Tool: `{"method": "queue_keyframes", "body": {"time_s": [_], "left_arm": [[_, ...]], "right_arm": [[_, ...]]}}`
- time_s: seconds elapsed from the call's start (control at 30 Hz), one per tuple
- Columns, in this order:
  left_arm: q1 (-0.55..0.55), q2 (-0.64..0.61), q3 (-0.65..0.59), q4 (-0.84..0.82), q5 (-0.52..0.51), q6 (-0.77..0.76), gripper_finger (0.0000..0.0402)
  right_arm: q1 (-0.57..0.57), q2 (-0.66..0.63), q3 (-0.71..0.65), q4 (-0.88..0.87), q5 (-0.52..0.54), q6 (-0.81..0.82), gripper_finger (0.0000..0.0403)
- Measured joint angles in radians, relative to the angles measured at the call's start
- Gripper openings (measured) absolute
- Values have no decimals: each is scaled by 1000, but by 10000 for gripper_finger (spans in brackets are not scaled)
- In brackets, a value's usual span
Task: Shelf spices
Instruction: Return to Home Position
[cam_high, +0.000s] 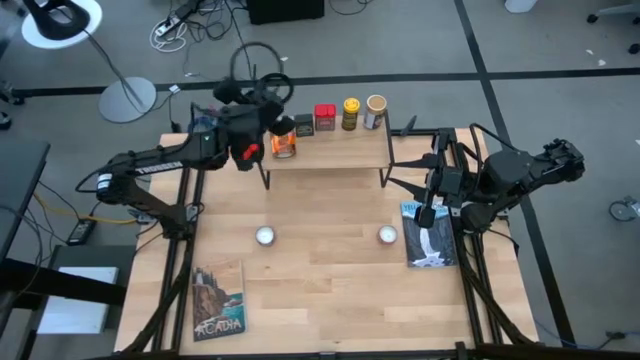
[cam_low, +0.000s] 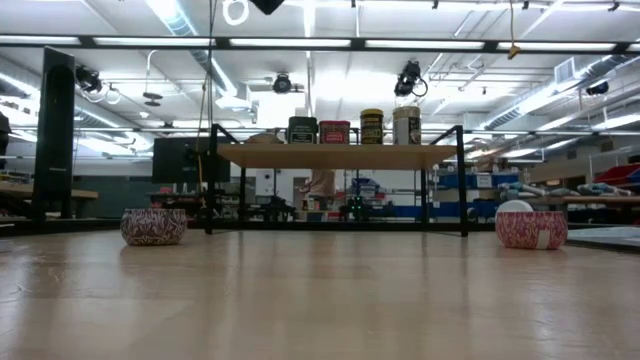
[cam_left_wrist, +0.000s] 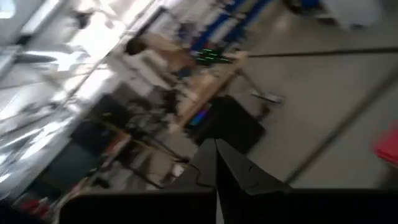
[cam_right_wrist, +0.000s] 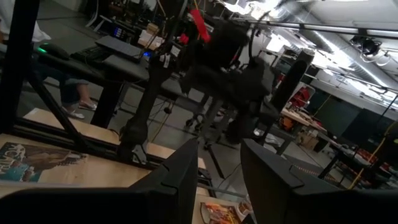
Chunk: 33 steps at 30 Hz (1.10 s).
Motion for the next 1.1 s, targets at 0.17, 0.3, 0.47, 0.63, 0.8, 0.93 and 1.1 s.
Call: {"method": "queue_keyframes", "body": {"time_s": [0.17,0.3,0.47,0.63,0.8,0.93,1.1], "left_arm": [[3,1,34,-349,197,-259,1],[15,1,39,-531,334,-377,1],[14,1,39,-659,457,-457,0],[7,1,40,-742,596,-529,0],[7,2,-5,-797,703,-598,0],[7,6,-73,-799,708,-603,0],[23,6,-136,-801,658,-609,0]], "right_arm": [[0,0,0,-1,0,0,121],[0,3,0,-1,0,0,121],[-6,11,0,-1,0,0,121],[-21,22,0,-2,7,0,101],[-35,31,0,1,10,-8,53],[-44,38,0,4,11,-10,18],[-45,46,0,2,11,-10,5]]}}
